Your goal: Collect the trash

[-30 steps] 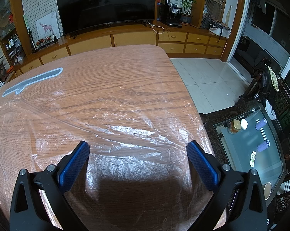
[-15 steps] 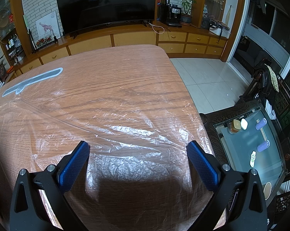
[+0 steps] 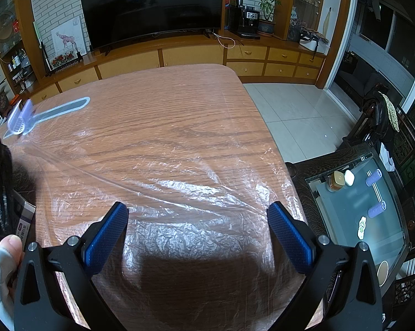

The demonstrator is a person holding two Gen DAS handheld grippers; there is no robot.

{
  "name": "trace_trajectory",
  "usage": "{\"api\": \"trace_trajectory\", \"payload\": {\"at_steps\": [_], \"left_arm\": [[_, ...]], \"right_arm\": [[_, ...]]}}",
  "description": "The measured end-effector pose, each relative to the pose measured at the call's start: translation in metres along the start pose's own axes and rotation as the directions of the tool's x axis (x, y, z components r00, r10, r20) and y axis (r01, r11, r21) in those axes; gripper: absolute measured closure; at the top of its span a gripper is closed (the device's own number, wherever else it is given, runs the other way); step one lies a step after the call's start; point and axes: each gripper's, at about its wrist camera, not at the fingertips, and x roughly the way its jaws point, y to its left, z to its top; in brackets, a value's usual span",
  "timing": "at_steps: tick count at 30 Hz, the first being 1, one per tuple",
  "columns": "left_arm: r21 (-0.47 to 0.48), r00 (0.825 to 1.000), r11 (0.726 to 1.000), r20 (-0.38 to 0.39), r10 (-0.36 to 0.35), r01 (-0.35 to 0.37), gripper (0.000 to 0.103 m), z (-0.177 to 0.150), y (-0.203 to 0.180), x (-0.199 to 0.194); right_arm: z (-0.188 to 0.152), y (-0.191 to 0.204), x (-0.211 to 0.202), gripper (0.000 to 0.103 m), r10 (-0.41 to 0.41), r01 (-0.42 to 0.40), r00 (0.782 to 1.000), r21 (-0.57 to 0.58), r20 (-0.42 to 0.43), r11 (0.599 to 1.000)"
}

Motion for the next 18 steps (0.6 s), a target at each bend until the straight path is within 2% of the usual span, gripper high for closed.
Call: {"api": "trace_trajectory", "payload": {"at_steps": [18], "left_arm": [[0.0,1.0,1.0,0.0,0.0,0.0,0.001,0.0003,-0.001,-0.0006]], "right_arm": [[0.0001,-0.0003,0.0002,0.004,0.0,0.0,1.0,0.0,0.0,1.0]]}}
